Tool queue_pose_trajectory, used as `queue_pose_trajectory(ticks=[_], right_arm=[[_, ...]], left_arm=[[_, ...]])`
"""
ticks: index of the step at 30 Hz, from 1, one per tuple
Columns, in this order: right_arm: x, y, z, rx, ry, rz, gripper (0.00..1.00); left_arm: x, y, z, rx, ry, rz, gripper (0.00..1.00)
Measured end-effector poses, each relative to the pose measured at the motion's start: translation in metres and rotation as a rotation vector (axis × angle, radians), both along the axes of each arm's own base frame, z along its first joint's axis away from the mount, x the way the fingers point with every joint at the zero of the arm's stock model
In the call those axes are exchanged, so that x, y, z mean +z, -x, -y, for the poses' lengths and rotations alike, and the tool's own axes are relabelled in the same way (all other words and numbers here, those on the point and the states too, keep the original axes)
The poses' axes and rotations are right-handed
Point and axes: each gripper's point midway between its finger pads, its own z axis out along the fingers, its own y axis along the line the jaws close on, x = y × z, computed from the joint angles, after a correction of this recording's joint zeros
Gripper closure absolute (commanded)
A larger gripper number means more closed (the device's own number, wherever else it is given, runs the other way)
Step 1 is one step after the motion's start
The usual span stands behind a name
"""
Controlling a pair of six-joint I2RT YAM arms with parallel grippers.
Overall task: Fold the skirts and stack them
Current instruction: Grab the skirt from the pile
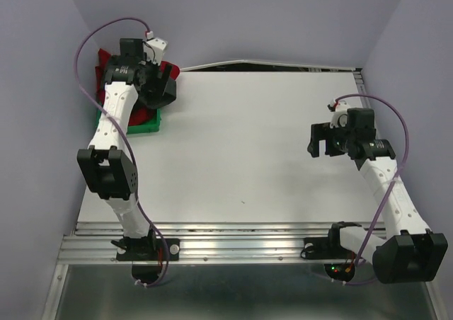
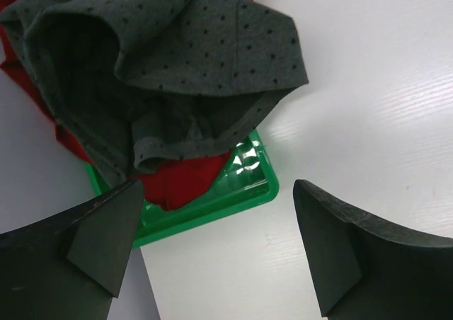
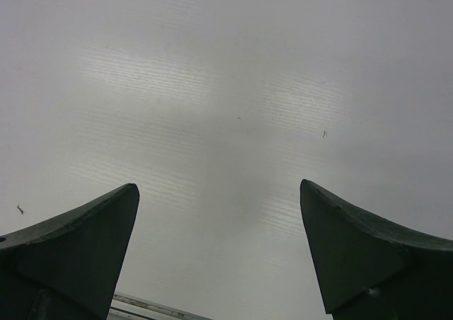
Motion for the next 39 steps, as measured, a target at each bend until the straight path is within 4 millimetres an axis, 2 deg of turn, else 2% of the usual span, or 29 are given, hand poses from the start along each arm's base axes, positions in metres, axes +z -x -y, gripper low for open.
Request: queue_pose_trajectory(ticks=[7,12,16,21,27,29,30,32,33,34,35,39], right_arm=[[-0.008,-0.002,0.000,0.000,0.001,-0.027,0.00],[-0.011,-0.003,0.000,-0.001,0.001,-0.038,0.00],[-0.013,-0.003,0.000,-0.001,0.002,-0.046,0.00],[-0.016,-0.002,0.001,-0.003,0.004,-0.051,0.00],[-0.018,-0.002,0.001,-0.003,0.004,-0.055,0.00],[-0.018,-0.002,0.001,-0.003,0.004,-0.054,0.00],[-0.018,-0.002,0.001,-0.003,0.004,-0.054,0.00],[-0.018,-0.002,0.001,-0.003,0.004,-0.053,0.00],[-0.018,-0.002,0.001,-0.003,0.004,-0.053,0.00],[-0.018,-0.002,0.001,-0.003,0.004,-0.053,0.00],[-0.018,-0.002,0.001,-0.003,0.004,-0.053,0.00],[-0.018,-0.002,0.000,-0.005,0.001,-0.053,0.00]], left_arm=[[-0.034,-0.031,0.050,0.004,-0.045,-0.026,0.02],[-0.065,-0.050,0.072,0.090,-0.159,-0.015,0.02],[-0.099,-0.060,0.085,0.141,-0.250,-0.031,0.02],[-0.123,-0.073,0.068,0.245,-0.342,-0.031,0.02],[-0.124,-0.087,0.036,0.364,-0.434,0.008,0.04],[-0.122,-0.089,0.027,0.387,-0.448,0.018,0.13],[-0.120,-0.090,0.023,0.396,-0.453,0.022,0.29],[-0.116,-0.091,0.016,0.410,-0.457,0.029,0.48],[-0.114,-0.092,0.014,0.411,-0.459,0.031,0.72],[-0.112,-0.094,0.010,0.417,-0.452,0.034,0.89],[-0.107,-0.095,0.008,0.424,-0.441,0.042,1.00],[-0.083,-0.104,-0.008,0.443,-0.383,0.078,1.00]])
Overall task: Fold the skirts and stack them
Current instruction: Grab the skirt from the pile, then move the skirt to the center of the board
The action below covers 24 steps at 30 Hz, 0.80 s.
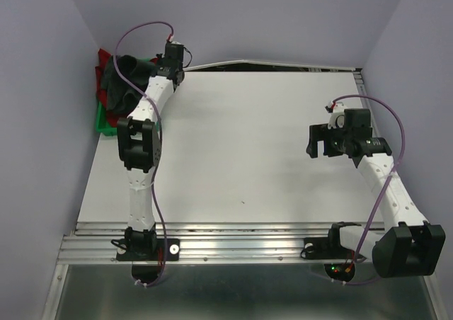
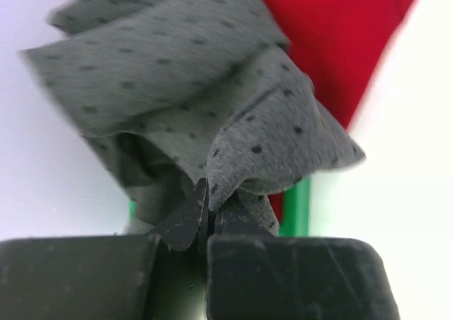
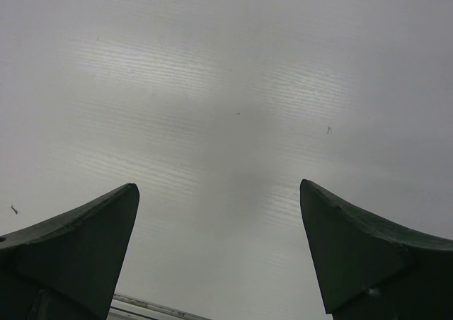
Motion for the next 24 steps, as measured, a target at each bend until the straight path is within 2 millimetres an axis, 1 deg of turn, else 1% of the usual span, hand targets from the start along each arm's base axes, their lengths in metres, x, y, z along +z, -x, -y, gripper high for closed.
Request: queue_pose_trajectory(ticks=[3,4,5,6,8,9,10,11,12,13,14,15,16,18,20,22,23,24], right_arm=[[0.001,0.000,0.000,0.000,-0.002,0.002,0.00],[0.001,0.000,0.000,-0.002,-0.004,0.003,0.00],[0.001,0.000,0.000,-0.002,-0.006,0.004,0.00],[0.002,0.001,-0.001,-0.001,-0.007,0.006,0.00],[0.003,0.001,-0.001,0.000,-0.009,0.010,0.00],[0.004,0.001,-0.001,0.001,-0.011,0.013,0.00],[0.005,0.001,-0.002,0.002,-0.013,0.015,0.00],[0.006,0.001,-0.002,0.005,-0.015,0.018,0.00],[0.006,0.002,-0.003,0.009,-0.019,0.018,0.00],[0.006,0.002,-0.004,0.015,-0.024,0.018,0.00],[0.007,0.002,-0.005,0.019,-0.027,0.017,0.00],[0.007,0.003,-0.007,0.026,-0.033,0.016,0.00],[0.008,0.004,-0.009,0.039,-0.042,0.017,0.00],[0.011,0.004,-0.015,0.065,-0.063,0.021,0.00],[0.017,0.004,-0.020,0.091,-0.086,0.033,0.00],[0.022,0.004,-0.025,0.113,-0.105,0.044,0.00],[0.026,0.004,-0.028,0.129,-0.120,0.052,0.00],[0.027,0.004,-0.031,0.139,-0.129,0.054,0.00]], left_arm=[[0.036,0.005,-0.009,-0.009,0.045,0.060,1.00],[0.055,0.008,-0.011,-0.015,0.063,0.094,1.00],[0.069,0.011,-0.013,-0.020,0.073,0.120,1.00],[0.094,0.016,-0.013,-0.035,0.095,0.167,1.00],[0.152,0.031,-0.010,-0.073,0.135,0.281,1.00],[0.174,0.037,-0.007,-0.093,0.155,0.326,1.00],[0.208,0.049,-0.002,-0.136,0.190,0.400,1.00],[0.228,0.059,0.001,-0.163,0.209,0.442,1.00],[0.261,0.074,0.008,-0.220,0.245,0.513,1.00],[0.285,0.085,0.016,-0.283,0.278,0.565,1.00],[0.316,0.103,0.026,-0.357,0.312,0.635,1.00],[0.336,0.116,0.033,-0.409,0.331,0.679,1.00],[0.358,0.133,0.043,-0.472,0.353,0.728,1.00],[0.407,0.178,0.073,-0.648,0.405,0.833,1.00],[0.431,0.208,0.096,-0.772,0.444,0.882,1.00],[0.443,0.231,0.118,-0.882,0.482,0.904,1.00],[0.442,0.238,0.129,-0.925,0.502,0.897,1.00],[0.435,0.240,0.140,-0.963,0.523,0.870,1.00]])
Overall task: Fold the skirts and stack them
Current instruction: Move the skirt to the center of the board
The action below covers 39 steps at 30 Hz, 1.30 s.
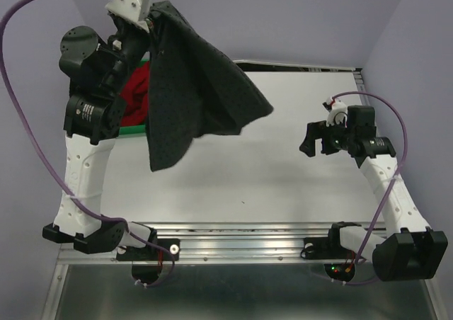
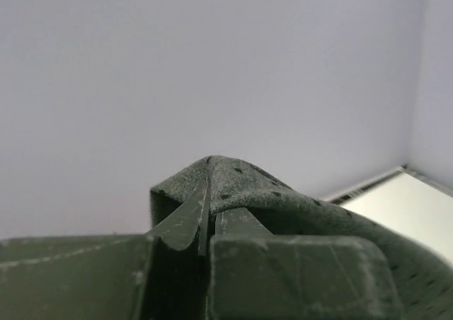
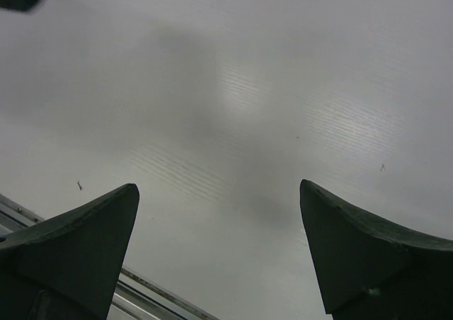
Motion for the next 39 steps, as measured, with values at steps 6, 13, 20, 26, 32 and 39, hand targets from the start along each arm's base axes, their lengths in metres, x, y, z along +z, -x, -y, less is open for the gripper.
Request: queue_pose_trajectory(ticks=[6,13,20,26,32,39], right_arm=[[0.012,0.007,-0.015,0.092,-0.052,0.036,0.00],[0.032,0.016,-0.021,0.181,-0.039,0.143,0.00],[0.002,0.007,-0.013,0.175,0.011,0.058,0.08],[-0.026,0.015,-0.007,0.190,0.050,-0.054,0.16],[-0.050,0.037,0.002,0.237,0.115,-0.195,0.18],[-0.066,0.061,0.020,0.300,0.204,-0.349,0.20]], left_arm=[[-0.104,-0.023,0.053,-0.177,-0.105,-0.241,1.00],[-0.337,-0.074,0.100,-0.269,-0.288,-0.818,1.00],[-0.498,-0.061,0.073,-0.174,-0.382,-1.205,1.00],[-0.479,-0.099,0.037,0.000,-0.333,-1.127,0.55],[-0.445,-0.110,0.011,-0.015,-0.457,-1.000,0.08],[-0.380,-0.034,0.060,-0.272,-0.878,-0.620,0.16]])
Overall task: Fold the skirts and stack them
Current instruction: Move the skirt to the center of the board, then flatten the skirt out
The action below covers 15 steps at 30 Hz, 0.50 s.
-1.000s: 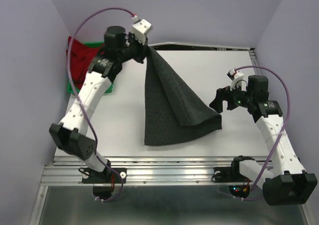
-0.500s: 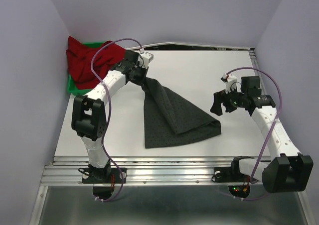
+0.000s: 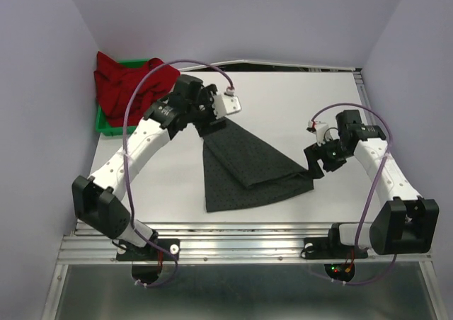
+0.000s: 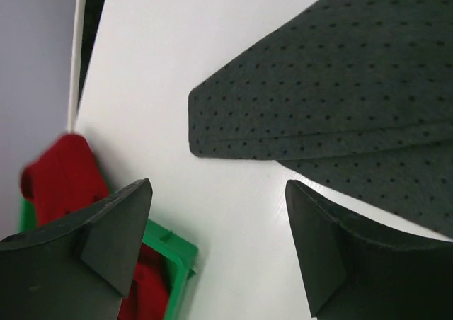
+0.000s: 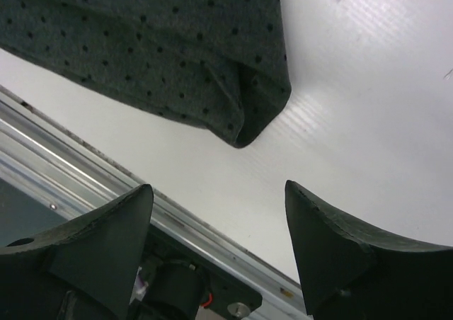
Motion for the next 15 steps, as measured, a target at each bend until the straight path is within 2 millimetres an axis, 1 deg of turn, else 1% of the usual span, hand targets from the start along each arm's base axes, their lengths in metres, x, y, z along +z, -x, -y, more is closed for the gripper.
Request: queue_pose_trajectory(ticks=[1,2,3,5,7,8,10,11,13,15], right_arm=[[-0.003,0.005,0.002,0.008,0.006,-0.027,0.21],[-0.004,0.008,0.003,0.010,0.009,-0.042,0.21],[-0.007,0.013,0.006,0.013,0.015,-0.075,0.21],[-0.012,0.019,0.008,0.015,0.017,-0.116,0.21],[-0.017,0.023,0.011,0.016,0.017,-0.157,0.21],[-0.018,0.025,0.012,0.015,0.014,-0.171,0.21],[-0.021,0.027,0.013,0.014,0.006,-0.200,0.21],[-0.022,0.028,0.013,0.013,0.002,-0.211,0.21],[-0.025,0.030,0.013,0.012,-0.006,-0.234,0.22],[-0.028,0.033,0.012,0.014,-0.018,-0.254,0.22]], left_arm=[[0.007,0.018,0.014,-0.110,-0.035,0.047,0.16],[0.008,0.035,0.028,-0.192,-0.053,0.068,0.17],[0.005,0.050,0.040,-0.271,-0.078,0.083,0.19],[-0.013,0.083,0.064,-0.447,-0.140,0.095,0.21],[-0.043,0.114,0.083,-0.591,-0.203,0.064,0.23],[-0.057,0.124,0.087,-0.635,-0.232,0.044,0.23],[-0.091,0.152,0.098,-0.746,-0.293,-0.011,0.23],[-0.102,0.160,0.101,-0.780,-0.311,-0.029,0.23],[-0.124,0.177,0.104,-0.830,-0.339,-0.065,0.23],[-0.137,0.187,0.104,-0.856,-0.349,-0.077,0.23]])
